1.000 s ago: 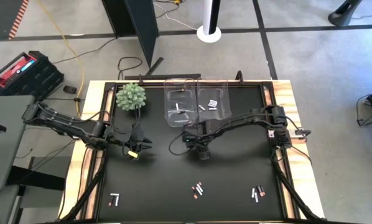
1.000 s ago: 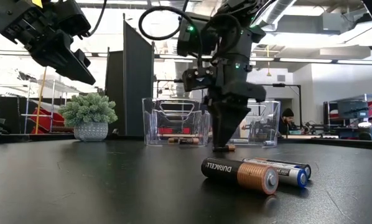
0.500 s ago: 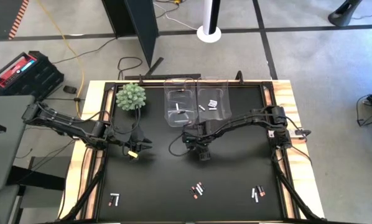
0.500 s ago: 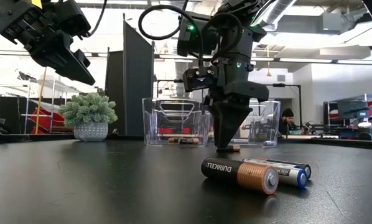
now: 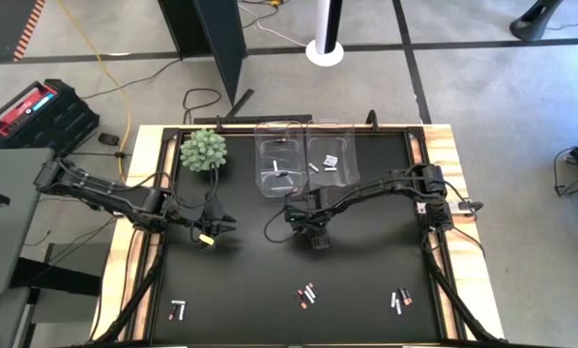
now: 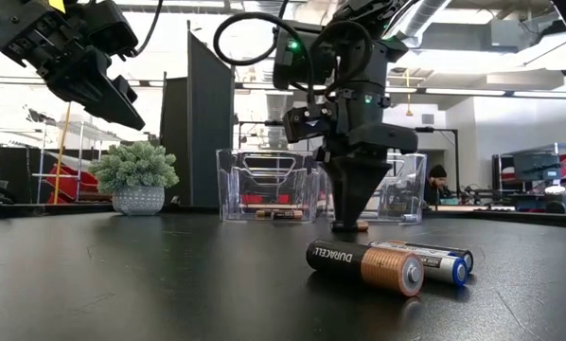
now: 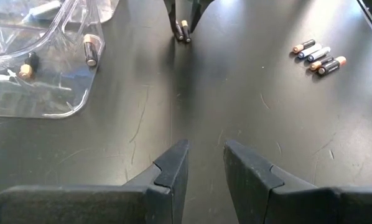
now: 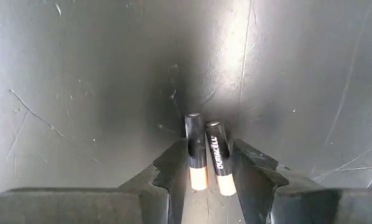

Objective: Sort batteries
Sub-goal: Put the small black battery into the left transparent bin

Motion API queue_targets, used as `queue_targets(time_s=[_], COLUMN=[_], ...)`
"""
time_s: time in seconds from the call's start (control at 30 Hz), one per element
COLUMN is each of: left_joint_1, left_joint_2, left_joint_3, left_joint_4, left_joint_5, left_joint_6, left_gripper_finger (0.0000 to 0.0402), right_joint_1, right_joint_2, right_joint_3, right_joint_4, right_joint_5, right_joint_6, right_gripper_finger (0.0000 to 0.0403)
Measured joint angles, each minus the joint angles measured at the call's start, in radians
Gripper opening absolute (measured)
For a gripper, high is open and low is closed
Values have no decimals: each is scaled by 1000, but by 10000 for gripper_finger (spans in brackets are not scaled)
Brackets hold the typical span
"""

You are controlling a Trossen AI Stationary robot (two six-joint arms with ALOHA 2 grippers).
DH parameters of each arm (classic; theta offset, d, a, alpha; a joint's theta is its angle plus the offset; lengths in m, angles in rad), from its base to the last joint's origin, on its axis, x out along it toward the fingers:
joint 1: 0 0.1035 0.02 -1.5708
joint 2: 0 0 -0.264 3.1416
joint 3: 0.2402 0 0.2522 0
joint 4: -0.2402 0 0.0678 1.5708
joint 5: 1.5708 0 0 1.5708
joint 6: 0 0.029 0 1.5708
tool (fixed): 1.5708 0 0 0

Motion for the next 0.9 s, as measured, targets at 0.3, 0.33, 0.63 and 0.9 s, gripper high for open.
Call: queue_targets(time_s=[0.3, 0.33, 0.63, 0.9], left_joint_1=[0, 0, 0, 0], left_joint_2=[0, 0, 0, 0], left_joint_3=[0, 0, 0, 0], left_joint_4=[0, 0, 0, 0], left_joint_5=[0, 0, -3, -12], left_joint_6=[-1, -1, 27, 27], left_gripper_finger=[98, 98, 98, 98], right_joint_1=[0, 0, 0, 9], right_joint_2=[0, 0, -1, -2], right_joint_3=[0, 0, 62, 104], right_joint_4=[-11, -13, -90, -99], right_joint_5=[-1, -1, -1, -2], right_joint_6=[23, 23, 23, 50], right_gripper_finger=[138, 138, 138, 138])
